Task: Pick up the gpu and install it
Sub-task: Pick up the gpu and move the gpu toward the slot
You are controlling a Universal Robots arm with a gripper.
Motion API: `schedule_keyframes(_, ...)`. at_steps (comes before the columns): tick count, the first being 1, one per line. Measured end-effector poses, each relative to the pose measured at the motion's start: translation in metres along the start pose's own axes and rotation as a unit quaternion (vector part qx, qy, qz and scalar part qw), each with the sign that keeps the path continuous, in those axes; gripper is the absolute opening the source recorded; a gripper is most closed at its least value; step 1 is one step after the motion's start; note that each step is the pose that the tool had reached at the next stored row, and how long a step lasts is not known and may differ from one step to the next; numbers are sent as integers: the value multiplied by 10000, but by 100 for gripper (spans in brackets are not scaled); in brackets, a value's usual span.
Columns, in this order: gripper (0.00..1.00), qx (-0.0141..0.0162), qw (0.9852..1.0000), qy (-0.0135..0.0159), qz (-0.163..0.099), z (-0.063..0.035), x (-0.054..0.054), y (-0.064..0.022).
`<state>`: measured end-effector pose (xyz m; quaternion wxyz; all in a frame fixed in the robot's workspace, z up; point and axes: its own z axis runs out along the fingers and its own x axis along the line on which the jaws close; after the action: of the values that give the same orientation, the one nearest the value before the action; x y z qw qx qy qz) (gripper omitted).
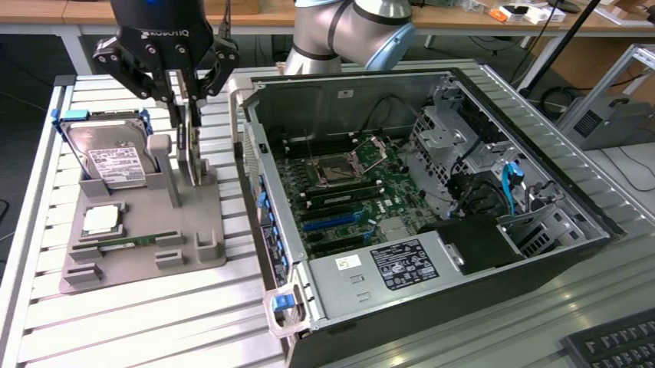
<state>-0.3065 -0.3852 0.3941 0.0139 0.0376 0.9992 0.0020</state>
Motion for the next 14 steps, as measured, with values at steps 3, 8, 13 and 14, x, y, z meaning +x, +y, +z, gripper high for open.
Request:
schedule_keyframes(3,27,0,10000,0,0,-19,0,0)
schedule_keyframes(8,27,0,10000,0,0,-46,-1,0)
schedule_keyframes(13,27,-1,10000,0,0,-70,-2,0)
schedule_keyframes(14,27,-6,10000,1,0,-72,-2,-1)
